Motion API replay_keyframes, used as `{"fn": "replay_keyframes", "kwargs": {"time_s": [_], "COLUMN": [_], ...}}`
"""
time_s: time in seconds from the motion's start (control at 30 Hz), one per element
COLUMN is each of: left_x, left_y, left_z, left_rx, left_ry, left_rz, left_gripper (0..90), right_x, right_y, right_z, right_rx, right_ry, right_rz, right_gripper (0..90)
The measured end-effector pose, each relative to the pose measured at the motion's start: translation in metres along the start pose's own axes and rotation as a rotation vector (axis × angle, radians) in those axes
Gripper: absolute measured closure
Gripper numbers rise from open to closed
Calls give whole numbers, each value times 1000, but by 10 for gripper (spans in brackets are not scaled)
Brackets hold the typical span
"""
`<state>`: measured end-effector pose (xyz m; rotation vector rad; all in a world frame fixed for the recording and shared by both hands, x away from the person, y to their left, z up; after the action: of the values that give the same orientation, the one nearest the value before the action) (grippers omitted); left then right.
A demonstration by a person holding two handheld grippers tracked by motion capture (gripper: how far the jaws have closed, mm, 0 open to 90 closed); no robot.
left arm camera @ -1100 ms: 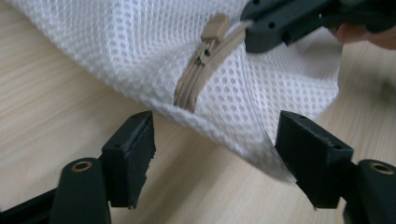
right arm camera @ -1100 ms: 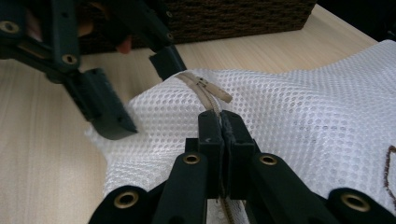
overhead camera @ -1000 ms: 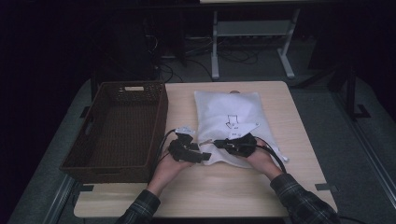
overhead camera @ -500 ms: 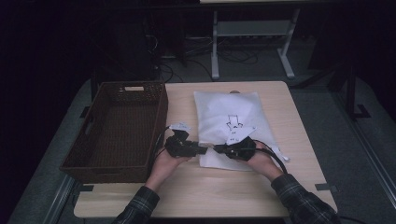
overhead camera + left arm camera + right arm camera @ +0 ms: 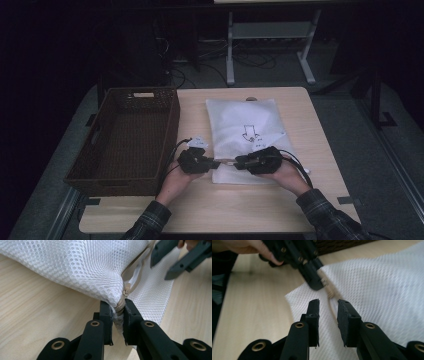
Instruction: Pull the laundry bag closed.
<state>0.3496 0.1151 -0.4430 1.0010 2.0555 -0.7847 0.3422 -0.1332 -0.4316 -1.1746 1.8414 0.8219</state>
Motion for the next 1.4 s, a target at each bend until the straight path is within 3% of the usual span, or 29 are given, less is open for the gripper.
{"fn": "replay_keyframes", "kwargs": {"time_s": [0.23, 0.57, 1.0, 1.4], "left_x": [1, 2, 1, 1], "left_y": [-4, -8, -10, -11], "left_z": [-2, -2, -1, -1], "left_rx": [19, 28, 24, -3], "left_ry": [-10, -20, -21, -17], "left_rz": [19, 72, 96, 96], "left_gripper": [803, 803, 802, 803], "right_x": [16, 16, 10, 6], "right_y": [7, 0, 4, 8], "right_z": [14, 28, 31, 34], "right_rx": [-16, -28, -30, -20], "right_ry": [52, 2, -26, -2], "right_rz": [32, 69, 50, 41], "right_gripper": [711, 740, 816, 867]}}
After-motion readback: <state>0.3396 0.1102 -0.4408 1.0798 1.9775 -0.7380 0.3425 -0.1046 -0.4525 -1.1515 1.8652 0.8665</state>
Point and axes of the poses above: each handheld gripper's, and its own axes: z roughly forward along the jaws, x roughly out of its underside, y roughly to its left, the point moved 1 cm from there along z, roughly forward along the jaws, and after that the axes turned 7 degrees about -y, right-handed, at the moved point
